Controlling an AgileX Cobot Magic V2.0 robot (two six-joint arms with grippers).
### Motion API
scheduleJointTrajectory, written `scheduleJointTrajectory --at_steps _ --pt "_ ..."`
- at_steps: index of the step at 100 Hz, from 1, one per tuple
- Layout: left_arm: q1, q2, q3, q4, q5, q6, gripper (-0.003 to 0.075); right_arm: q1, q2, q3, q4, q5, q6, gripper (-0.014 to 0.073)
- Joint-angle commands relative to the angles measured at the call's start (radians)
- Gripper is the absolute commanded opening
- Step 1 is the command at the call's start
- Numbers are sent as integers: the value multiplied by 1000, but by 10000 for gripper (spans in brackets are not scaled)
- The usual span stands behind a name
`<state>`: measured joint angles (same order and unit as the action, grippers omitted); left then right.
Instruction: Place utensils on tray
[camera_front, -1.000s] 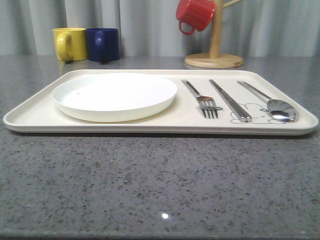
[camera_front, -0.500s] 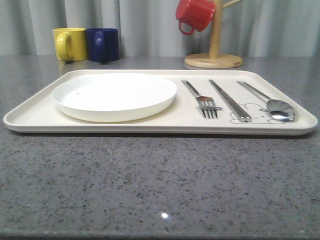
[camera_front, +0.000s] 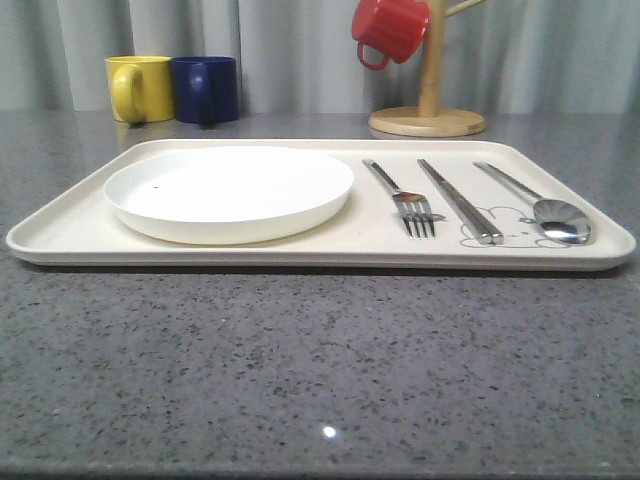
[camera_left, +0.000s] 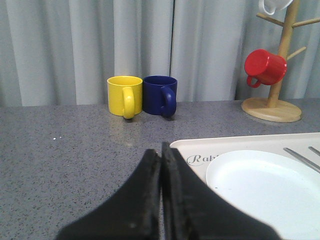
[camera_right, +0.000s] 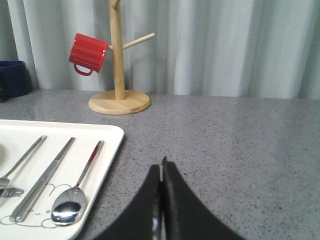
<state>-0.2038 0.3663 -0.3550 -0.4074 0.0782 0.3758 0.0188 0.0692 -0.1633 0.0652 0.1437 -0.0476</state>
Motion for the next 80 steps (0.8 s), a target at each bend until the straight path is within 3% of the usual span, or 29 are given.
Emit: scheduleJointTrajectory --at_steps 1,32,80 --pt "-6 7 -28 -3 -78 1 -18 -7 -71 34 -14 -87 -13 -68" --pt "-6 8 -28 -3 -78 1 -18 -14 -97 174 -17 -188 13 -68" --pt "-6 8 -28 -3 -78 1 -18 -14 -97 173 -17 -177 21 -68"
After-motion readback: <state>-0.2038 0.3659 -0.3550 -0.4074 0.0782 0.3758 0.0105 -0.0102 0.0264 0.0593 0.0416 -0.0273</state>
